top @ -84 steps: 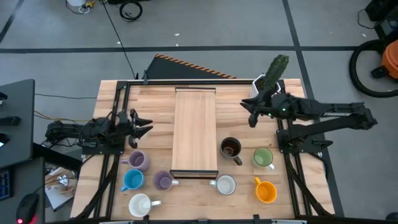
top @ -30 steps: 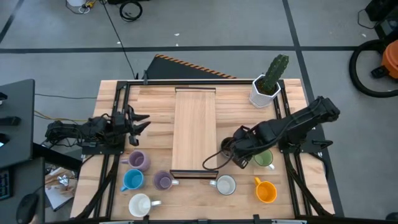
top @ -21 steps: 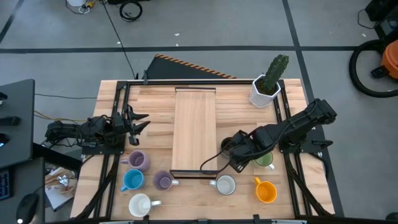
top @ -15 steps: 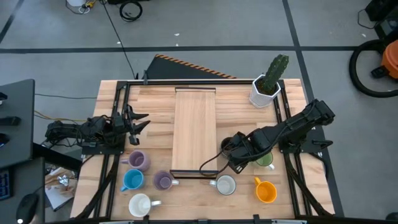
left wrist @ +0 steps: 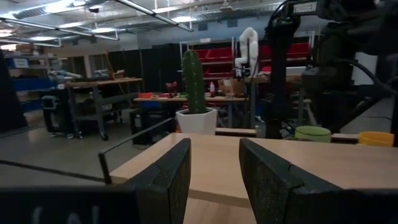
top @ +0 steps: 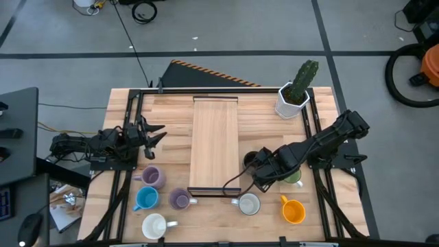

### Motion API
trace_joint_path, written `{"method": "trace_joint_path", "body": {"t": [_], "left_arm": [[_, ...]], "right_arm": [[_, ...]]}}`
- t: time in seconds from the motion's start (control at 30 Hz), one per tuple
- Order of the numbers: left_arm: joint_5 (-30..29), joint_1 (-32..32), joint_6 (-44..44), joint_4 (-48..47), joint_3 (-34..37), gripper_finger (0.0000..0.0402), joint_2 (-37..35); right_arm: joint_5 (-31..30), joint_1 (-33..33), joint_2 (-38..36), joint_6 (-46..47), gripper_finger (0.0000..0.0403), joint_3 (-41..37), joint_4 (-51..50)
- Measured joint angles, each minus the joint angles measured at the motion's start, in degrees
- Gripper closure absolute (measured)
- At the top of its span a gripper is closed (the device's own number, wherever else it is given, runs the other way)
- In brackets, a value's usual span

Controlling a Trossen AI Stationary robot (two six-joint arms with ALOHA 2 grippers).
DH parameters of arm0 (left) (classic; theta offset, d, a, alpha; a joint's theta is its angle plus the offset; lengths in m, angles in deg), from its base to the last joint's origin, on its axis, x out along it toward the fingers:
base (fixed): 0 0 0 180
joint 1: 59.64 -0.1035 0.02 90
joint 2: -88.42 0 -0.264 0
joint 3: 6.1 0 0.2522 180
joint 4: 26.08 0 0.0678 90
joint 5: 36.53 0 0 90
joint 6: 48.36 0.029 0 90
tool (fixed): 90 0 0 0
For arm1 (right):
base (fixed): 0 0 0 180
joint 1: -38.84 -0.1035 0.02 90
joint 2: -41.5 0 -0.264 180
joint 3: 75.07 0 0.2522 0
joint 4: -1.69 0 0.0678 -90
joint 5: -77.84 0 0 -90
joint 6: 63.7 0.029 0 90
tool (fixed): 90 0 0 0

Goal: Place coffee mugs
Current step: Put the dark blue mug on the shelf

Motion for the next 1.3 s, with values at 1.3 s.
{"method": "trace_joint_path", "body": {"t": [1.3], "left_arm": [[-1.97, -0.01, 0.97, 0.53, -0.04, 0.0260, 0.00]], "right_arm": [[1.32, 3.53, 8.22, -0.42, 0.0235, -5.02, 10.61]]}}
